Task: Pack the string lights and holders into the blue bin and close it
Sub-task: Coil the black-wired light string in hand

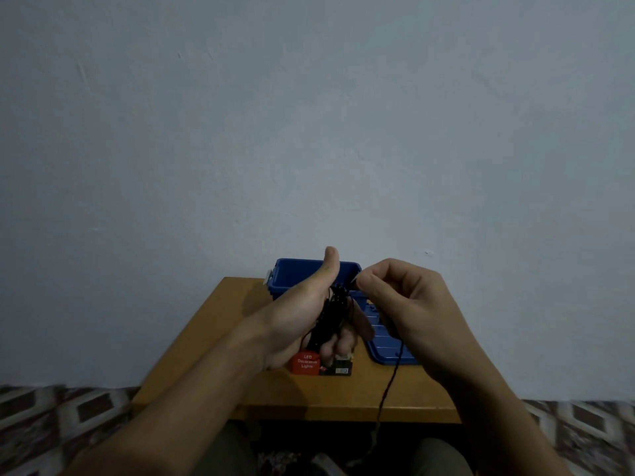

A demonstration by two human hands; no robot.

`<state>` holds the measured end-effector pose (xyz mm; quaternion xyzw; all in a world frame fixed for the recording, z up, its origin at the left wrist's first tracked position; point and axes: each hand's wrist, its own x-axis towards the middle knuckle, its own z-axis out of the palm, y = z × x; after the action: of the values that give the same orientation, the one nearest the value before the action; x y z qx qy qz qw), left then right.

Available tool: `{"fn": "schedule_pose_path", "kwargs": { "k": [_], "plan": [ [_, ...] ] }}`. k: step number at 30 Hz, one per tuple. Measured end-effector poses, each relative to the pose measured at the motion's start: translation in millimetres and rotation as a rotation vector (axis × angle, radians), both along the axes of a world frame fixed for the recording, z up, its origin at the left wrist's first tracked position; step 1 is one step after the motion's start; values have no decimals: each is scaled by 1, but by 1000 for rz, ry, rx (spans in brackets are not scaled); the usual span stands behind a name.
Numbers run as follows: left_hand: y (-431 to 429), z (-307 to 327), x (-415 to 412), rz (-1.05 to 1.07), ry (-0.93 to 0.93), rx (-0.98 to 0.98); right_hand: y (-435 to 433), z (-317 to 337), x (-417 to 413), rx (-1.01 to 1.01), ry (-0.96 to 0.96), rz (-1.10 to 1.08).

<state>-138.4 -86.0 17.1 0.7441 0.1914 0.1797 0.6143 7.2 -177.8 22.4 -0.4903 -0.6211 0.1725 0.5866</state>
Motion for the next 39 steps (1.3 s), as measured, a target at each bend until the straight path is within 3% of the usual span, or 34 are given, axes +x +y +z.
{"fn": "schedule_pose_path", "kwargs": {
  "k": [10,20,32,39],
  "plan": [
    [3,-1,-6,-183,-53,-180,6,-10,1,-69,-79,-48],
    [8,2,-7,-405,-404,-415,11,-18,-1,-140,-16,60],
    [5,7,-9,-273,-653,-507,11,-23,-1,-178,-158,60],
    [1,14,-7,-240,-685,-459,18,-29,1,-263,-152,37]
  ]
}}
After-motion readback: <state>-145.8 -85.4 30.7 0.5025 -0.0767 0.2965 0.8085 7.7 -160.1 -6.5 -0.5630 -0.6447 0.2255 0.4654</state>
